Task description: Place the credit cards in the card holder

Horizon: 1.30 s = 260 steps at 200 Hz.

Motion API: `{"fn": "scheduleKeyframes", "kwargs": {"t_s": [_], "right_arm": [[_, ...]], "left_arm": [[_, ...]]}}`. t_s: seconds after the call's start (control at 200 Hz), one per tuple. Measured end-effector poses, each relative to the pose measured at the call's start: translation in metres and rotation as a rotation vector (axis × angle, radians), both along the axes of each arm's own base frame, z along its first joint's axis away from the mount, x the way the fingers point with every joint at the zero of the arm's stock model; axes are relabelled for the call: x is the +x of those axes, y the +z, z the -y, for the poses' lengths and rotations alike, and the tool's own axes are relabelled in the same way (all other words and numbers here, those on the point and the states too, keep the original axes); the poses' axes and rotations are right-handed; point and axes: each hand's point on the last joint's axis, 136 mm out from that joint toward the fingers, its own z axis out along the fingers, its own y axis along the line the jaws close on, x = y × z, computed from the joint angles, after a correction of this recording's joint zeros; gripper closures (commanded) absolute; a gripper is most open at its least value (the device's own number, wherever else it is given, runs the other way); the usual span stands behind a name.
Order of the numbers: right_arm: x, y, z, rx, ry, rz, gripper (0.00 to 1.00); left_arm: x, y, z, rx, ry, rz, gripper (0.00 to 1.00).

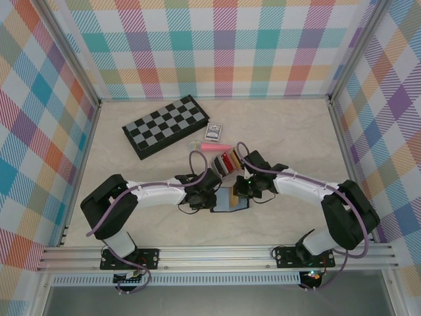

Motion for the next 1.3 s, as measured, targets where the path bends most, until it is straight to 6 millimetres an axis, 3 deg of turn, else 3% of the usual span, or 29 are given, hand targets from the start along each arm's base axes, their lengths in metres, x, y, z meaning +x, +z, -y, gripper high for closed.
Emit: {"fn": "scheduleKeyframes", "kwargs": {"t_s": [0.495,0.92,1.3], "right_arm": [[0.004,-0.005,-0.016,0.127,0.015,0.012,0.93],[0.005,-0.013,-0.003,0.159,-0.02,-0.037,0.93],[0.007,-0.012,-0.012,0.24,0.009,-0.011,0.94]], "left_arm": [[0.001,0.0,0.002,0.0,0.0,-0.002,0.91],[0.001,0.0,0.002,0.001,0.0,-0.002,0.93],[0.001,0.0,0.002,0.003,0.001,-0.003,0.93]]}}
